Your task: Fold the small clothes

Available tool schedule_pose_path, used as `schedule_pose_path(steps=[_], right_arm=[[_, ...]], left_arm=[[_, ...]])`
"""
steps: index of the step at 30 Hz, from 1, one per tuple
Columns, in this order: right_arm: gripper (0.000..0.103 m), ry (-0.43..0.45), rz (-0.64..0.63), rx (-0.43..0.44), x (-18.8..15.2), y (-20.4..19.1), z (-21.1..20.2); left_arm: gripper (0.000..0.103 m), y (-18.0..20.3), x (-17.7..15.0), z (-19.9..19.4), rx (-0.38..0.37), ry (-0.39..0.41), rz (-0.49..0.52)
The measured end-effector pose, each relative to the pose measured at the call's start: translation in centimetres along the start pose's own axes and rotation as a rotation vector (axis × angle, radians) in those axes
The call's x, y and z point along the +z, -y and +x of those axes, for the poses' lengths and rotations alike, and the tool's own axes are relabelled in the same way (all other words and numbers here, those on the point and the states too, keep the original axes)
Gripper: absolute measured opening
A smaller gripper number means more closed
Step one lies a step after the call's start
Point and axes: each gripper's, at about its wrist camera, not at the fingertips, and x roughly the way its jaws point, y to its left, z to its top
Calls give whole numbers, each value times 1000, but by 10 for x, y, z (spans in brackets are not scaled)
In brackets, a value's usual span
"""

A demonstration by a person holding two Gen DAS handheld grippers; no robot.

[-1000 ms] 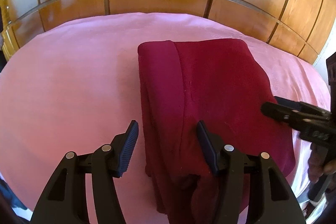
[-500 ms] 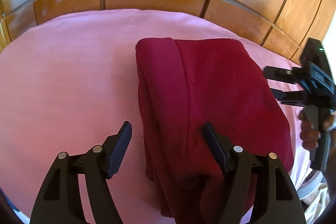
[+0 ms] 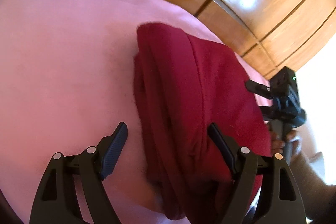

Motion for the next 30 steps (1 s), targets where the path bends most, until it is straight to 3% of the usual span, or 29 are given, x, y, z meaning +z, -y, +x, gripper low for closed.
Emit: schedule_pose_path(steps=[5, 7, 10, 14, 22, 27, 30], right_arm=[[84, 4, 18, 39, 0, 4, 2], [80, -1, 8, 43, -4, 4, 5], [65, -18, -22, -12, -6, -4, 9], [50, 4, -61, -49, -14, -16, 2], [44, 91, -81, -103, -43, -37, -38], [44, 184, -47, -131, -71, -27, -93], [44, 250, -11, -196, -86, -6, -144]], left_arm=[[75, -2, 3, 5, -58, -26, -32], [59, -6, 0, 10, -119, -37, -63], [47, -6, -3, 9, -141, -17, -64], [41, -6, -5, 8, -162, -3, -66], [35, 21, -17, -4, -172, 5, -19], [35, 79, -27, 10, -225, -39, 95], [35, 115, -27, 35, -272, -86, 143]])
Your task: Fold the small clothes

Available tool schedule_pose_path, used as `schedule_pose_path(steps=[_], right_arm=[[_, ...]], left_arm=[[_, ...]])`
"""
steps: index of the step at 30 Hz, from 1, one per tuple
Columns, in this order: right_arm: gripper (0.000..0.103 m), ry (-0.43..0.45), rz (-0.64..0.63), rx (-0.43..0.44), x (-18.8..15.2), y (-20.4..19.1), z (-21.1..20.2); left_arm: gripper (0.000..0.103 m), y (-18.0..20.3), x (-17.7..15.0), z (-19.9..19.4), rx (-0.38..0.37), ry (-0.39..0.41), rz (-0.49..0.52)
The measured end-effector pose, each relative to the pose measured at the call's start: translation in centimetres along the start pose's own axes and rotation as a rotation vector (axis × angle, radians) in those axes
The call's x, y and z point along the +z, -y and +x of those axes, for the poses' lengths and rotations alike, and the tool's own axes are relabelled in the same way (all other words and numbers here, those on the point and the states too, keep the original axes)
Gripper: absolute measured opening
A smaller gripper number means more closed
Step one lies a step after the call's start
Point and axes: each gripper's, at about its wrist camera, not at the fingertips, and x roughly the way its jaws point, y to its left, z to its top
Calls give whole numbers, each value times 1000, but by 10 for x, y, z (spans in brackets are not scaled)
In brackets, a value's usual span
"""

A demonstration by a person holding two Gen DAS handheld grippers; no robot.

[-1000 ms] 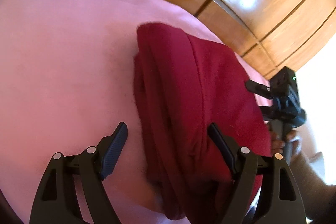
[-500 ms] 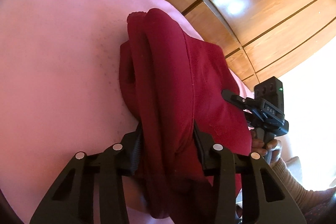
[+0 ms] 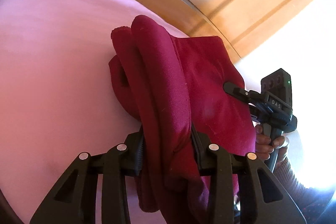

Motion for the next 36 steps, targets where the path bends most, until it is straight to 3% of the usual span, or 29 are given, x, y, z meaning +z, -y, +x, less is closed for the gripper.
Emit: schedule_pose_path(steps=[8, 16, 18, 21, 26, 30, 32, 34, 36], right_arm=[[44, 153, 74, -185, 12, 69, -97], [45, 278, 159, -313, 38, 126, -141], [46, 272, 184, -327, 41, 141, -135], [55, 189, 226, -426, 39, 175, -105], [74, 213, 253, -453, 28, 187, -101], [72, 262, 125, -578, 26, 149, -124], [64, 293, 75, -609, 24, 126, -129], [57, 320, 24, -614, 24, 105, -130], [55, 318, 8, -601, 27, 93, -123]], left_arm=[[35, 99, 35, 120, -85, -144, 194], [35, 166, 74, 203, -66, -196, 322], [35, 170, 77, 222, -19, -204, 349], [36, 160, 74, 267, 134, -264, 388], [38, 161, 74, 264, 140, -230, 413], [41, 172, 71, 244, 181, -154, 464], [41, 178, 66, 232, 201, -105, 486], [41, 178, 60, 220, 229, -55, 503], [41, 177, 61, 221, 245, -56, 503]])
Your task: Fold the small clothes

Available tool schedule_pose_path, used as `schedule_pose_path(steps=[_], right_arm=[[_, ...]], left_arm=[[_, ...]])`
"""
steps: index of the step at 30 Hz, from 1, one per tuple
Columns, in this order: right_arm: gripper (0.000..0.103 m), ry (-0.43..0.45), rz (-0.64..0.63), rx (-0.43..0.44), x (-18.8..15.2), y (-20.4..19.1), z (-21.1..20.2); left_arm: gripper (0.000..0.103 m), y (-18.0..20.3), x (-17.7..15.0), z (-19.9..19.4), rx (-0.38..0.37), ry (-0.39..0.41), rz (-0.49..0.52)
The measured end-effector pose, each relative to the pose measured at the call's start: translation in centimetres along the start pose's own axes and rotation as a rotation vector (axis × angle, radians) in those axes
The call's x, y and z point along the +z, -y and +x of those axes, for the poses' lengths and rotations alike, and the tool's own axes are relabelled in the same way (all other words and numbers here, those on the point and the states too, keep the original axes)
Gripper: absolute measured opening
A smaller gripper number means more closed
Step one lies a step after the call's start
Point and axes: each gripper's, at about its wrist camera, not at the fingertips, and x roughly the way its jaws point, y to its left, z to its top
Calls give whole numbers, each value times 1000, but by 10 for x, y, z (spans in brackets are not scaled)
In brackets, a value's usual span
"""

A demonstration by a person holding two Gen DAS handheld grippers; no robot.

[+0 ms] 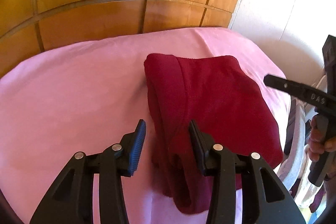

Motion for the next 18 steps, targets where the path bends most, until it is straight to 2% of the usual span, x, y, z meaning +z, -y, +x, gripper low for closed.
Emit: schedule_pose_path(steps=[3, 5, 7, 8, 12, 17, 18], right_arm=[[53, -34, -34, -60, 1, -14, 23], [52, -89, -18, -76, 2, -12, 45], [50, -174, -26, -133, 1, -5, 77], [50, -202, -9, -134, -1, 0, 87], [51, -196, -27, -156, -1, -2, 93], [52, -103, -50, -144, -10, -10, 54], [53, -83, -42, -133, -13, -10, 45]], left_arm=[[41, 4, -7, 2, 27, -23, 17], [41, 7, -9, 10, 64, -34, 43], [41, 7, -10, 16, 68, -49, 41], [41, 7, -8, 23, 73, -52, 42], [43, 2, -14, 24, 66, -49, 11], [44, -2, -22, 7, 62, -15, -27], [47, -1, -23, 5, 71, -11, -26]])
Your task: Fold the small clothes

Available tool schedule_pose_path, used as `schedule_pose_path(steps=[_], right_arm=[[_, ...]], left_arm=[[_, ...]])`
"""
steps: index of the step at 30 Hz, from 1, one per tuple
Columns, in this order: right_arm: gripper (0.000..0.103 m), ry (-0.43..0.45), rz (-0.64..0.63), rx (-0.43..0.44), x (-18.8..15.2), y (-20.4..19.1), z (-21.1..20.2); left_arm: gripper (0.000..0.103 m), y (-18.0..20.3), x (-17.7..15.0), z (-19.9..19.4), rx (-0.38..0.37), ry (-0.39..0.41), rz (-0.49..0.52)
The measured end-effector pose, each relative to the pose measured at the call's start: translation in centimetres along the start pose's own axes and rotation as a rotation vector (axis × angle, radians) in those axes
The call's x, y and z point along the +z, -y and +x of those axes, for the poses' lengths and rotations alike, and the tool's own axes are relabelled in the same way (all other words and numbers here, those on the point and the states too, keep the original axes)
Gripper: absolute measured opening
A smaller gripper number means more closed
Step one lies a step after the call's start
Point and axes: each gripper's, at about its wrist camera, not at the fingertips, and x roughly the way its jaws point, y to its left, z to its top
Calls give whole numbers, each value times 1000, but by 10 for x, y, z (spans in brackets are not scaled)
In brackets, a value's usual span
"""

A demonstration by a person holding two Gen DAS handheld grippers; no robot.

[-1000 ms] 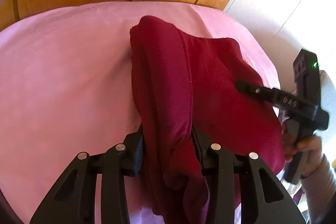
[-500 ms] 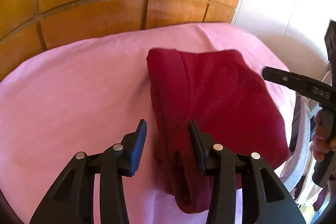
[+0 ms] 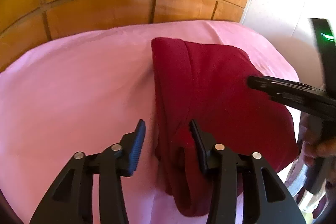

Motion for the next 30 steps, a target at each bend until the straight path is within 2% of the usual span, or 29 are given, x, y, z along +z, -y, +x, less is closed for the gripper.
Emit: schedule_pose_path(steps=[3, 7, 10, 12, 16, 18, 19, 23, 28, 30], right_arm=[[53, 35, 14, 30, -21, -5, -26], [52, 52, -33, -18, -61, -19, -47], [52, -9, -44, -50, -84, -24, -33], [53, 5, -14, -61, -92, -21, -24], [54, 27, -16, -91, -91, -27, -28], [61, 30, 2, -92, -88, -26, -32], [71, 40, 29, -96, -90, -24, -40], [81, 86, 53, -106, -90, -25, -60], [86, 171, 37, -155, -84, -34, -80], [89, 137, 14, -184, -84, -39, -70]], left_arm=[[48, 1, -6, -7, 8, 12, -1], [50, 0, -13, -12, 14, 19, -14], [54, -1, -16, -8, 26, 15, -28], [54, 0, -17, -9, 23, 13, -46], [54, 9, -21, -23, 56, 46, -37], [54, 9, -23, -29, 58, 50, -40], [54, 8, -23, -31, 59, 54, -47], [56, 9, -21, -49, 69, 95, -52], [56, 11, -19, -73, 99, 155, -48], [56, 9, -19, -78, 99, 165, -57]])
